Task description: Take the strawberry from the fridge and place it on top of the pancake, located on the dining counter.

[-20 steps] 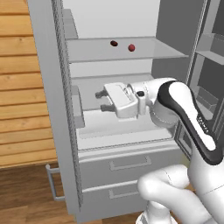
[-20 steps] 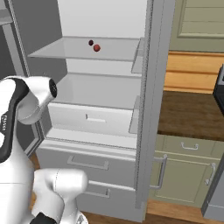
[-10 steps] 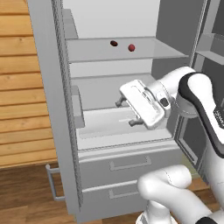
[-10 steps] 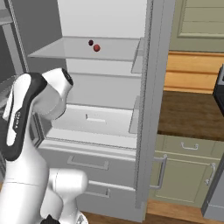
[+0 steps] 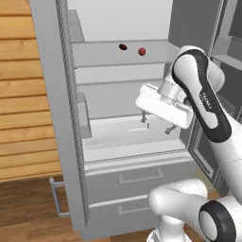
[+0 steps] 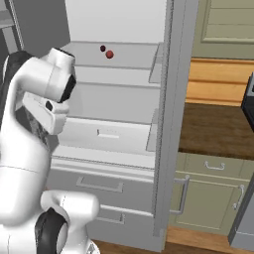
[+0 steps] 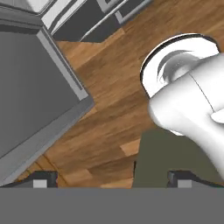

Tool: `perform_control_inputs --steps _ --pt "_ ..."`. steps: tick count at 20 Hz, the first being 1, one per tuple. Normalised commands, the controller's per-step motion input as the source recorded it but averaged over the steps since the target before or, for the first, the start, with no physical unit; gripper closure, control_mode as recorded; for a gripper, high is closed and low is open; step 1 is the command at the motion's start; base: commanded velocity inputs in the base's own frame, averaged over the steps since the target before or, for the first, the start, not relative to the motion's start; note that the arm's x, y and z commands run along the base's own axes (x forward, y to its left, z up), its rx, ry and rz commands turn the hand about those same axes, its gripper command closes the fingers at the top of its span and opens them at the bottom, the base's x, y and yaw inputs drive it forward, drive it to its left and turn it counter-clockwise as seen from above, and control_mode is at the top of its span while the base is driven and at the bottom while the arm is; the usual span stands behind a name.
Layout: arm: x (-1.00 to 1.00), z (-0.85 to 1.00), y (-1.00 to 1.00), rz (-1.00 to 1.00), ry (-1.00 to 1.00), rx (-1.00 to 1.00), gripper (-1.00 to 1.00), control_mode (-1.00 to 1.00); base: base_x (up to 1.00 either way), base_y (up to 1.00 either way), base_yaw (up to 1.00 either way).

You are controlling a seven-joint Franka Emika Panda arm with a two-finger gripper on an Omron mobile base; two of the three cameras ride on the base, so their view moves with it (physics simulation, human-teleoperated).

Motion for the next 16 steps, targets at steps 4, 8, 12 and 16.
perform_control_inputs --steps 4,8,12,16 --pt "-0.22 -0.41 -0.85 0.22 -0.61 -0.33 -1.00 -1.00 0.00 0.00 0.00" --pt "-0.28 -0.42 -0.46 0.20 -0.47 -0.27 -1.00 -1.00 0.00 0.00 0.00" --pt "-0.53 -0.03 -0.26 0.02 -0.28 -0.12 -1.00 -1.00 0.00 0.00 0.00" --pt "-0.62 0.00 -0.15 0.14 -0.06 0.10 -1.00 -1.00 0.00 0.00 0.00"
